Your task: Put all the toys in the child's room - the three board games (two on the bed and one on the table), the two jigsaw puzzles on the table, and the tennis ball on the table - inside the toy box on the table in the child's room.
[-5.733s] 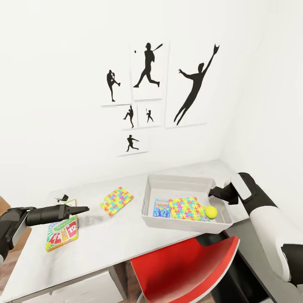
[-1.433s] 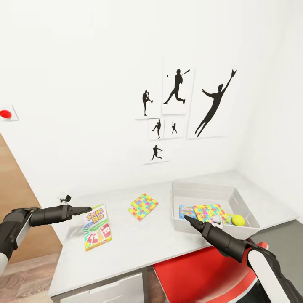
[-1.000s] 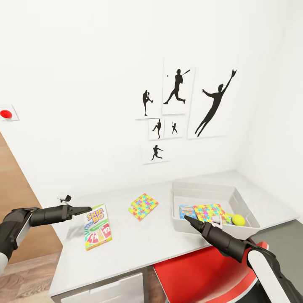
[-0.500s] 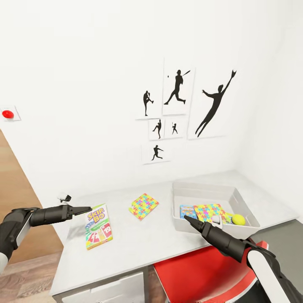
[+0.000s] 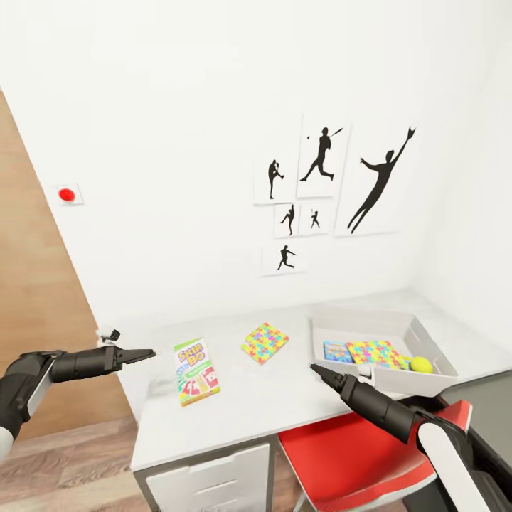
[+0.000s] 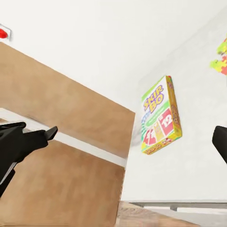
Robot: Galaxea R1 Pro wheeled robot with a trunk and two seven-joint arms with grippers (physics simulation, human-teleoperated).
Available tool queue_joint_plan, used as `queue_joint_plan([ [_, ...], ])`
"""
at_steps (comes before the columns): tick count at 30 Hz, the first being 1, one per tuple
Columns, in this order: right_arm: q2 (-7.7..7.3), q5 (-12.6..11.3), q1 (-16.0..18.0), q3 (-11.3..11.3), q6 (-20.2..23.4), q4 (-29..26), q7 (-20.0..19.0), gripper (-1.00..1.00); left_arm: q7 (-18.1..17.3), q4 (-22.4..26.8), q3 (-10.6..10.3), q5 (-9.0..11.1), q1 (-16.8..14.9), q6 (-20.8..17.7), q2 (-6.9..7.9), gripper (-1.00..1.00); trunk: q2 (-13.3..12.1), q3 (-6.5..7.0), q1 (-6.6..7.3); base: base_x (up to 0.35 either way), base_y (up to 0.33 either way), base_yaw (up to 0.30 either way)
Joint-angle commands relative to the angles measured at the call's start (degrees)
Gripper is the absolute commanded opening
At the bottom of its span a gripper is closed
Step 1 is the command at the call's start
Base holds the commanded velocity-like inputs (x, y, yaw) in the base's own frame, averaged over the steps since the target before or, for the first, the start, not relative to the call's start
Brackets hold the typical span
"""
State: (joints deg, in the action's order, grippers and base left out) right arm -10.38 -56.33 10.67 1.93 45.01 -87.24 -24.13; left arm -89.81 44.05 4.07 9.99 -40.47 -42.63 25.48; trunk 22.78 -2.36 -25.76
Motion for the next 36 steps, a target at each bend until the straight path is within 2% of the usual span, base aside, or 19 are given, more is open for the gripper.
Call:
queue_joint_plan([
  [1,0.01,0.0,0.0,0.1,0.3,0.0,-0.1,1.0,-0.2,0.0,0.0,0.0,-0.1,-0.6,0.01,1.0,0.1,-0.05,-0.03,-0.154,0.247,0.169],
  [26,0.01,0.1,0.0,0.0,0.3,0.0,0.0,1.0,-0.1,0.0,0.0,0.0,-0.1,-0.6,0.01,1.0,0.1,1.83,-0.03,-0.117,0.265,0.192],
  [36,0.01,0.0,0.0,0.1,0.3,0.1,0.2,1.0,-0.1,0.0,0.0,0.0,-0.1,-0.6,0.01,1.0,0.1,1.95,-0.03,0.013,0.267,0.047],
])
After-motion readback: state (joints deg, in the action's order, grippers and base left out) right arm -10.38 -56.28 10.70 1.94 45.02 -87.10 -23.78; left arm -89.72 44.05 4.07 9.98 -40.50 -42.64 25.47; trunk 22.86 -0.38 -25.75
